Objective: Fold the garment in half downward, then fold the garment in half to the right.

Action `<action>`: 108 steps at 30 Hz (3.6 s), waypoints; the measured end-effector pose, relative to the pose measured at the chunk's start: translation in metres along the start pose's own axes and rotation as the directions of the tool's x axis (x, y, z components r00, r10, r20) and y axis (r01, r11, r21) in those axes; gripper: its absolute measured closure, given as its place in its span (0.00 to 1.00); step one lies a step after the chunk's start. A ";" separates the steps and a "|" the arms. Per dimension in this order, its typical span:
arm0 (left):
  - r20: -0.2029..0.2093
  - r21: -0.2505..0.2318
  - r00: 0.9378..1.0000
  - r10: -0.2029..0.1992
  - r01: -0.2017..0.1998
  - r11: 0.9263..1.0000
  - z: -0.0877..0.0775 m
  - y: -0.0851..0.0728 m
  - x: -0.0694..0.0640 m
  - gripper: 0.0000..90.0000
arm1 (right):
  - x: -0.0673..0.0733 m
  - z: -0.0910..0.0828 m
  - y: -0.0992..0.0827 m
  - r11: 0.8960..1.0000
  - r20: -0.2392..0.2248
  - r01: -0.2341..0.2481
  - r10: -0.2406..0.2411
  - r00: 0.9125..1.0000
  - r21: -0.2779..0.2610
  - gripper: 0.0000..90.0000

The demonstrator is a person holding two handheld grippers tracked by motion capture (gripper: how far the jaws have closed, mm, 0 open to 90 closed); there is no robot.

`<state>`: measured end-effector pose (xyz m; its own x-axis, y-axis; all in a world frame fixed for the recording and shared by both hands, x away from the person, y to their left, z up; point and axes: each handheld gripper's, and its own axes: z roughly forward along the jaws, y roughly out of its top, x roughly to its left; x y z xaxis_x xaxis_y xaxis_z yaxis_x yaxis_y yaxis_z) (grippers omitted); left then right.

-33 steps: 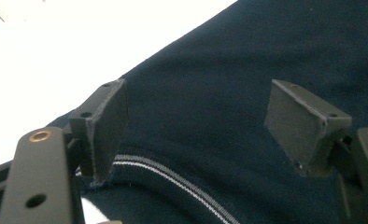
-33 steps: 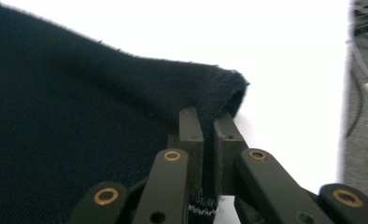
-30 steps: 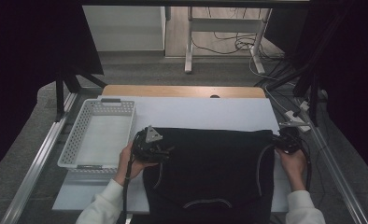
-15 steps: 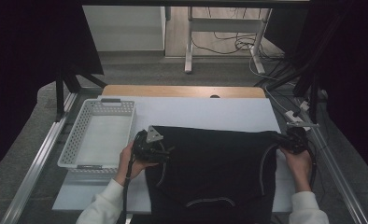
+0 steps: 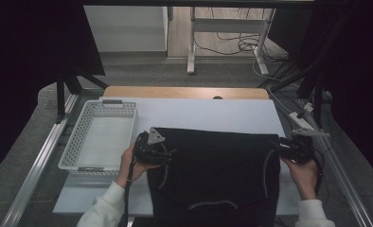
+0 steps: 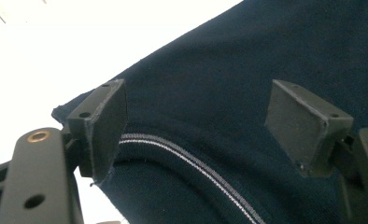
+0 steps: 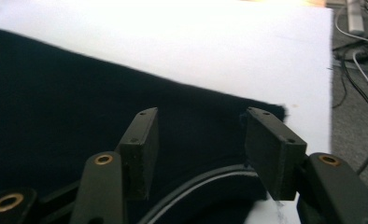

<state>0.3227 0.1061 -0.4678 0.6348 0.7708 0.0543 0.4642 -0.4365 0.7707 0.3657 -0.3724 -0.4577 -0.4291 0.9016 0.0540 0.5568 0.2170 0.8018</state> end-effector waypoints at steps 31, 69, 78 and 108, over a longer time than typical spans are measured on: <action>0.014 -0.026 1.000 -0.004 0.004 1.000 -0.004 0.005 0.003 0.24 | 0.178 -0.024 -0.085 0.901 -0.405 0.400 -0.306 0.862 0.170 0.57; 0.074 -0.071 0.996 -0.050 0.056 0.996 -0.008 0.013 0.012 0.10 | 0.192 -0.023 -0.067 0.952 -0.442 0.303 -0.293 0.848 -0.050 0.41; 0.083 -0.074 0.995 -0.047 0.053 0.996 -0.006 0.022 0.018 0.07 | 0.215 -0.009 -0.058 0.941 -0.468 0.335 -0.322 0.823 -0.058 0.41; 0.078 -0.064 0.994 -0.077 0.082 0.995 -0.014 0.021 0.019 0.08 | 0.279 0.027 -0.046 0.901 -0.508 0.433 -0.379 0.774 -0.012 0.35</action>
<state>0.3361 0.1181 -0.4422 0.6429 0.7640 -0.0549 0.4747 -0.3412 0.8113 0.2395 -0.1210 -0.4957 -0.9040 0.4256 0.0401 0.3071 0.5814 0.7534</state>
